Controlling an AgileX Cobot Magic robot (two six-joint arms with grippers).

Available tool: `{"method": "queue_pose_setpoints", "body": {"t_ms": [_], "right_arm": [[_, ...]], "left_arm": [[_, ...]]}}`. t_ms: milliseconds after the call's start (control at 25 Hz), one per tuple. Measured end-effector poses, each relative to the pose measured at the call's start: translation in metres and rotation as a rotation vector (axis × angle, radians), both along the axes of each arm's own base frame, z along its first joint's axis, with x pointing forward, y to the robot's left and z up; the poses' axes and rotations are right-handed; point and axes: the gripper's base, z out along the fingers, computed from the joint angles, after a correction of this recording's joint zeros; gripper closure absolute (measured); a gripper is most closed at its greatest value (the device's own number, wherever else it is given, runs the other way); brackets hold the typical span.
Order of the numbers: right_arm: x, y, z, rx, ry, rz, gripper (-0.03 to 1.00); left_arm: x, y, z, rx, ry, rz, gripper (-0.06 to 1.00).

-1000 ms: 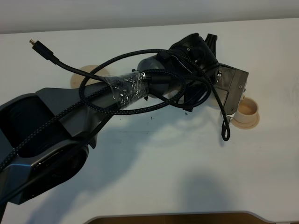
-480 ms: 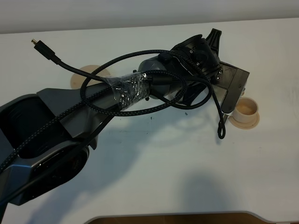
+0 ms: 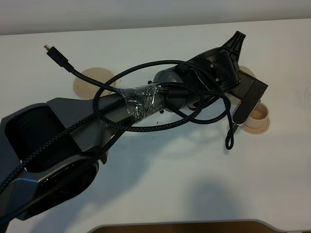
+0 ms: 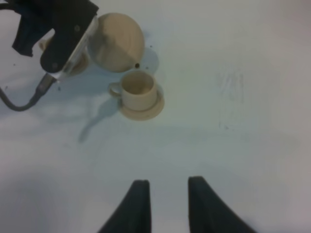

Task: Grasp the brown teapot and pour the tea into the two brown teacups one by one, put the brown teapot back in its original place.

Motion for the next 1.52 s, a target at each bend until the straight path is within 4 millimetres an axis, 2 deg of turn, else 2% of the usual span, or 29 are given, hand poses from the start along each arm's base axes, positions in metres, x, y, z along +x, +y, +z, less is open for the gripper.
{"method": "queue_pose_setpoints", "body": {"t_ms": [1520], "right_arm": [[0.0000, 0.0000, 0.0000, 0.000, 0.000, 0.000, 0.75]], "left_arm": [[-0.0028, -0.0083, 0.0060, 0.121, -0.129, -0.154, 0.84]]}}
